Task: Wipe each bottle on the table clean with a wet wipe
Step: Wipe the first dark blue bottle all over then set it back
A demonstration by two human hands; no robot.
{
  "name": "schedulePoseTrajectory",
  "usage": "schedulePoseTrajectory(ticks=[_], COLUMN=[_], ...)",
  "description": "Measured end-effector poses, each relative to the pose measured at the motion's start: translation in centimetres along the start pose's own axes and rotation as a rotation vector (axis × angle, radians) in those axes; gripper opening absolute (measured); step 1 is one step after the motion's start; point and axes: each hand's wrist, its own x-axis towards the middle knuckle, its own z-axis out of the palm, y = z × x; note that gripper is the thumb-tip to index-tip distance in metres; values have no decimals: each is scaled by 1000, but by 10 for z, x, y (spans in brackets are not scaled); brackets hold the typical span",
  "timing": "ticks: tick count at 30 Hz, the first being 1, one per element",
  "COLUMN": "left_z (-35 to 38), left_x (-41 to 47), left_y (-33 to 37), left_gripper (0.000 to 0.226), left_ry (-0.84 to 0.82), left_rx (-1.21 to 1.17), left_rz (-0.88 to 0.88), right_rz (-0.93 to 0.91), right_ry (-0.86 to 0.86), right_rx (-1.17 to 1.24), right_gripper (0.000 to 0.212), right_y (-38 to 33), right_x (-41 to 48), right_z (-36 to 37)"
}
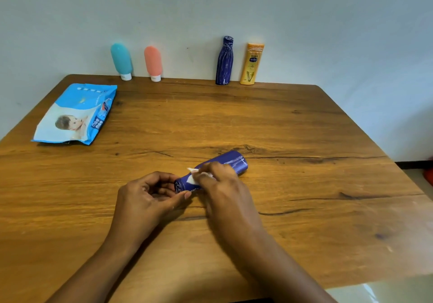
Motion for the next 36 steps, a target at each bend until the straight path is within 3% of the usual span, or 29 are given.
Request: schedulePoseTrajectory(ticks=[6,12,18,23,29,34,36], left_z=[1,1,1,-1,0,-1,0], left_x=[1,0,2,3,3,2,2], left_y=[-2,-3,-5,-6,-5,-6,-5], left_gripper=[33,34,31,34,30,30,30], left_ry=[18,-1,10,-1,7,-4,-14], left_rx=[15,29,18,8,16,37,38], left_rz=[20,3,0,-35,-33,-35,-30], right_rz=[309,37,316,55,295,41,27], right_ry=[124,15,154,74,180,80,62], right_rx=[-17,-11,24,88,70,44,63], right_gripper=[31,38,32,32,30,33,31], right_y=[64,12,63,22,69,13,17], right_x=[24,4,16,-7,13,-2,-1], right_z=[-7,0,-8,3,-10,1,-2])
